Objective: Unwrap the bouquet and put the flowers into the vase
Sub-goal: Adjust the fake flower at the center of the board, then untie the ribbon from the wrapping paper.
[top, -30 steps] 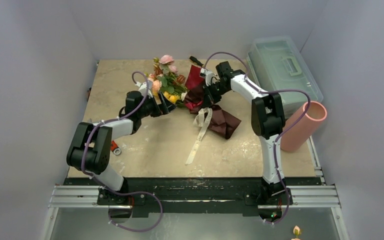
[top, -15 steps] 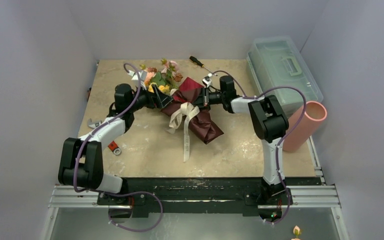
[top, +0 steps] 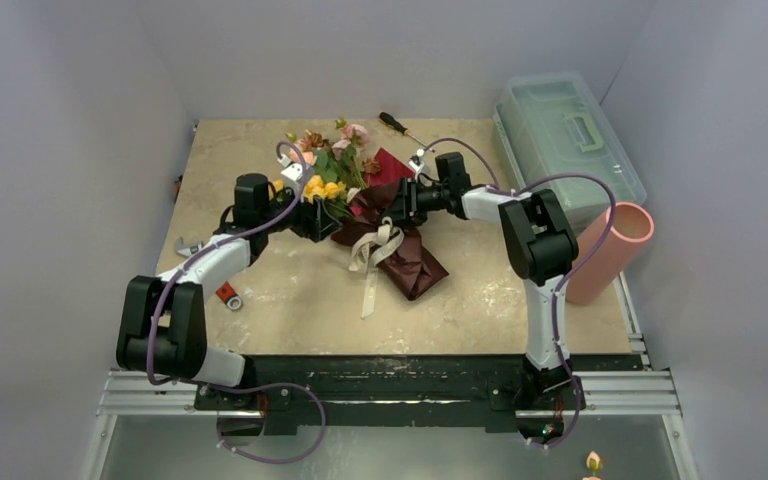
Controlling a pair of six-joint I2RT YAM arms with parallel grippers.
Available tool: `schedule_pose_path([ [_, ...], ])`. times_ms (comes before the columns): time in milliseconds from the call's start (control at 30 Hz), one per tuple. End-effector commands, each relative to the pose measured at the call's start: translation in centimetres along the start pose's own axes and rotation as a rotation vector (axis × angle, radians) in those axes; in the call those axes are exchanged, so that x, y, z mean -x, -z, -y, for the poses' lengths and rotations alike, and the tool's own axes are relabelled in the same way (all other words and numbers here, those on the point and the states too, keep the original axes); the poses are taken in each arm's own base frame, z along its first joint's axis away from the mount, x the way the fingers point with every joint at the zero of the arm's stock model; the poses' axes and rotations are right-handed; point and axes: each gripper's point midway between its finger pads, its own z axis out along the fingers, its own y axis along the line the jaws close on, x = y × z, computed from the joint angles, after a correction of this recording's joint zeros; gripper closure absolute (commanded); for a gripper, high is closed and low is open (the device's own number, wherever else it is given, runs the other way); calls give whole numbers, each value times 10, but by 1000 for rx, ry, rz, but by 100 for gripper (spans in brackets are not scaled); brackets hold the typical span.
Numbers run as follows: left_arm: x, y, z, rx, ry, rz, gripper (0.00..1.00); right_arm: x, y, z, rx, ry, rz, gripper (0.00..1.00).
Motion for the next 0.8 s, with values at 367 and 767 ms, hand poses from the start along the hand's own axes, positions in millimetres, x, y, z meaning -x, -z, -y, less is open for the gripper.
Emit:
schedule_pose_path([
  [367,-88,28,28,-242,-725,-248,30,49,93,-14,-287,308,63,19],
  [767,-113,-25,14,-334,-926,-340,26,-3,136,-47,-324,371,-1,19],
])
